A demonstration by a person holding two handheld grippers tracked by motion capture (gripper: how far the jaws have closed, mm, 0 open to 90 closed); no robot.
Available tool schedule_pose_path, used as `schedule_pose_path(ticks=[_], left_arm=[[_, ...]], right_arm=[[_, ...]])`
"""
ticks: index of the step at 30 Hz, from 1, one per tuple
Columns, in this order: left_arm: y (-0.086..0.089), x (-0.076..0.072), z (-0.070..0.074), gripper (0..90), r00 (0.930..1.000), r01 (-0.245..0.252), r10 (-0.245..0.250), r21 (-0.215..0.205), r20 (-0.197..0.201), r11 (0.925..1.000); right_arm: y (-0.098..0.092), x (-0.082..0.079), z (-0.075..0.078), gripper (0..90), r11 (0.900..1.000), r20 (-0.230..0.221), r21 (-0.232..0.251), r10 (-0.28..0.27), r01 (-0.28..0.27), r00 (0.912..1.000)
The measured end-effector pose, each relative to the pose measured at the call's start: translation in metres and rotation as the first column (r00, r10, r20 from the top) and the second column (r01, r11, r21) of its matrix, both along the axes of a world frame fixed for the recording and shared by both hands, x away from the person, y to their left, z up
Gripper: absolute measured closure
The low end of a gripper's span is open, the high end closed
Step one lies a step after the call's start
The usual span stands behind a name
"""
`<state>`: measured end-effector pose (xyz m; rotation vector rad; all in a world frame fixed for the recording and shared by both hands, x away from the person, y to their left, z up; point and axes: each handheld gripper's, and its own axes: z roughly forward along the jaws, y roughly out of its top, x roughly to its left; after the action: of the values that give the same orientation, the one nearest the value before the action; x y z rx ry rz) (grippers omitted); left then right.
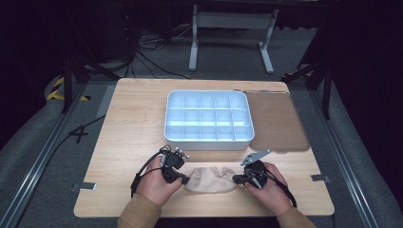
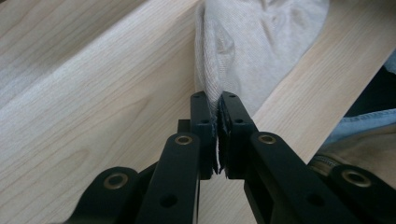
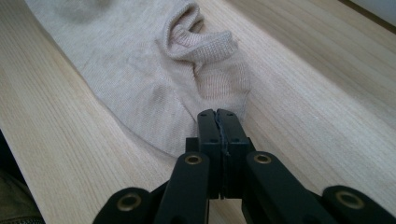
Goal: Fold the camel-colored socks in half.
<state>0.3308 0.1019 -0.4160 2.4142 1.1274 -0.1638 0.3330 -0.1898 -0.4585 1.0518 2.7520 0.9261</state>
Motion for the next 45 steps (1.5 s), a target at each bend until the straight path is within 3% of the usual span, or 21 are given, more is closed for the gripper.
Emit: schedule_pose_path(ticks=[9,15,29,37,45], left_arm=[[-0.013,0.003,0.013,85.6,0.9996,0.029,-0.029,-0.041,0.006,0.9987],[-0.029,0.01,0.023,85.6,0.9988,0.05,-0.049,-0.059,0.008,0.997],[-0.053,0.014,0.023,85.5,0.9943,0.102,-0.099,-0.069,0.039,0.9924],[-0.072,0.018,0.02,85.2,0.9895,0.141,-0.138,-0.079,0.041,0.9868],[-0.091,0.02,0.014,85.2,0.9835,0.18,-0.178,-0.073,0.032,0.981]], right_arm=[[-0.003,0.001,-0.001,90.0,1.0,-0.012,0.021,0.002,-0.002,0.9999],[-0.002,0.0,-0.001,90.0,1.0,-0.006,0.01,0.006,-0.006,1.0],[-0.002,-0.005,-0.002,90.0,1.0,0.031,0.016,0.0,0.0,0.9995],[-0.006,-0.01,-0.006,90.0,0.999,0.072,0.044,-0.009,0.006,0.9974],[-0.007,-0.012,-0.007,90.0,0.999,0.083,0.049,-0.01,0.006,0.9965]])
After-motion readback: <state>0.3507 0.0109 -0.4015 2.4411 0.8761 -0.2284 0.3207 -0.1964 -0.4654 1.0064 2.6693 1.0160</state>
